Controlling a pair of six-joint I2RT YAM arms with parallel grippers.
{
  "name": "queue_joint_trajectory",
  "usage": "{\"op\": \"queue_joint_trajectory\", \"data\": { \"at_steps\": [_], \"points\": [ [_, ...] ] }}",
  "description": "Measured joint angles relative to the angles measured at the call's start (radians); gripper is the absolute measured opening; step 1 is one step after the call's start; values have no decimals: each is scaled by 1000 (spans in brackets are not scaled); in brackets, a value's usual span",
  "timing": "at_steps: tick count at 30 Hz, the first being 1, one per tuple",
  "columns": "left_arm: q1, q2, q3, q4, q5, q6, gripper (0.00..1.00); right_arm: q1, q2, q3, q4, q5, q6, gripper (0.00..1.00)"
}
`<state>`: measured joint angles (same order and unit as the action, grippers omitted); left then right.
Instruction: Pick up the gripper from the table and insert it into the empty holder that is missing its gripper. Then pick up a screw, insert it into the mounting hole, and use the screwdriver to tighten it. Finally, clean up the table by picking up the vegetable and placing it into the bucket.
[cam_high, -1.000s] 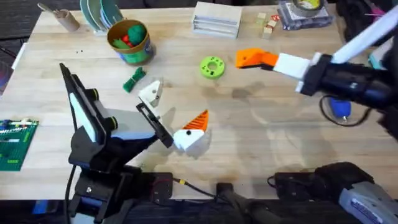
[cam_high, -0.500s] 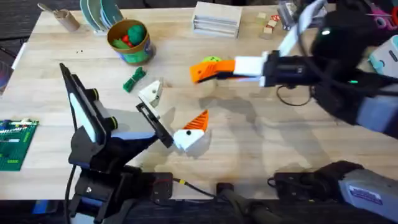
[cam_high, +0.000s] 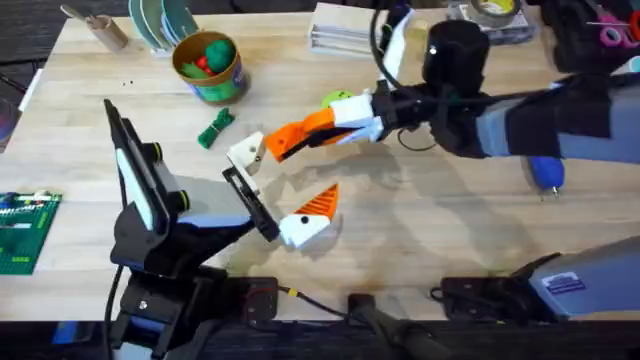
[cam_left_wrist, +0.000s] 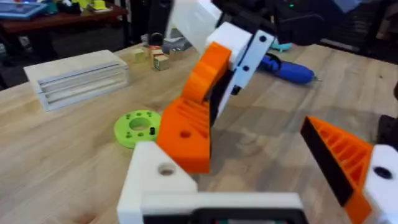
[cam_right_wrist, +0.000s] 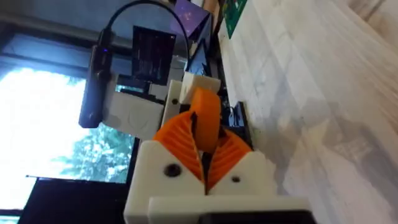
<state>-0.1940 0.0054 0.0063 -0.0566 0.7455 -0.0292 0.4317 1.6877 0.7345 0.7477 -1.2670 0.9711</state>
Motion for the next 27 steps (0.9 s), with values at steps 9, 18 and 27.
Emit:
{"op": "queue_joint_trajectory", "data": {
  "at_steps": [9, 18, 27],
  "points": [
    [2, 0, 0, 1, 18, 4, 992, 30, 32, 39, -1, -28, 8, 11],
    [2, 0, -1, 16, 41, 3, 993, 70, 32, 43, 1, 19, -15, 10],
    [9, 0, -1, 16, 38, 3, 993, 115, 32, 52, 1, 86, -27, 9]
  ]
}}
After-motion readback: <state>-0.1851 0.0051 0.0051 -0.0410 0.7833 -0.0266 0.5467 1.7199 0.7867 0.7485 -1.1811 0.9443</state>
